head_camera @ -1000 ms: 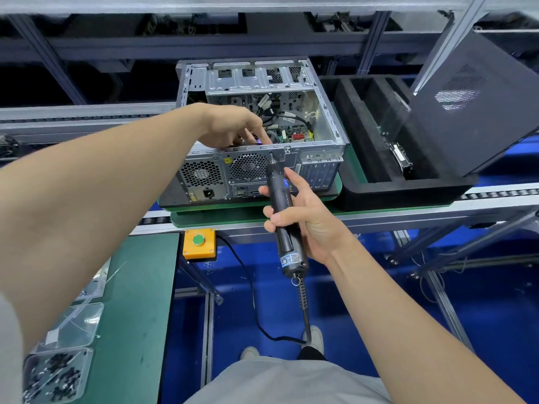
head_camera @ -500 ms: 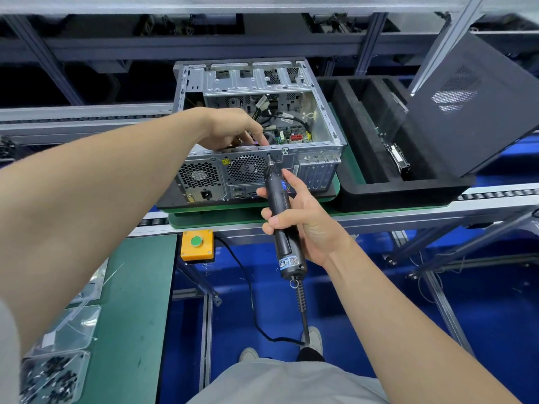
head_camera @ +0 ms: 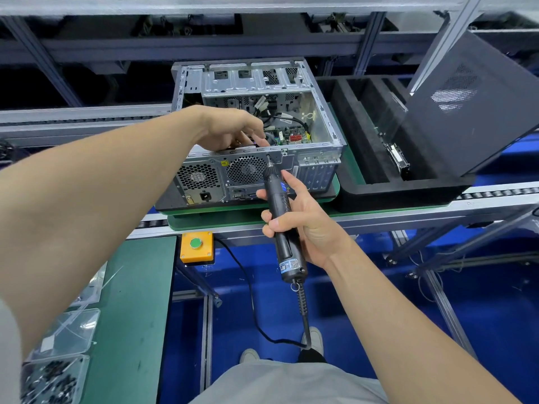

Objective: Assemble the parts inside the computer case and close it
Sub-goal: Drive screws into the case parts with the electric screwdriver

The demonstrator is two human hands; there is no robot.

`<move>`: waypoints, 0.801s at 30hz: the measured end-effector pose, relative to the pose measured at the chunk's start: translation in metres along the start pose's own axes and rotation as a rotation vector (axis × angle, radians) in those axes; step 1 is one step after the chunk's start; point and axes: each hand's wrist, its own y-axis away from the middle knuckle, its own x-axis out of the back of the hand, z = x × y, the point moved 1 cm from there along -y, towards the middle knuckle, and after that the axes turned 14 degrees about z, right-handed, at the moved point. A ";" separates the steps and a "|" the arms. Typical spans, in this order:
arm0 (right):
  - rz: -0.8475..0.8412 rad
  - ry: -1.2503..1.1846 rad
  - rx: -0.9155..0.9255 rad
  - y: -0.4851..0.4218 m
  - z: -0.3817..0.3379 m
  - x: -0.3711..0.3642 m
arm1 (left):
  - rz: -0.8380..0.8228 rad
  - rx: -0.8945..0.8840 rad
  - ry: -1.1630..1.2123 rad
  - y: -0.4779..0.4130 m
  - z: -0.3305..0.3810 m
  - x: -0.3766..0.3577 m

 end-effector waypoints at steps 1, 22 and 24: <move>0.001 0.006 0.001 0.000 0.000 0.000 | -0.010 0.006 -0.005 -0.001 0.000 0.000; 0.021 0.040 -0.001 -0.001 -0.001 -0.001 | -0.110 -0.051 -0.119 0.009 0.008 0.006; 0.025 0.044 -0.003 -0.001 -0.001 -0.002 | -0.127 -0.058 -0.114 0.011 0.009 0.005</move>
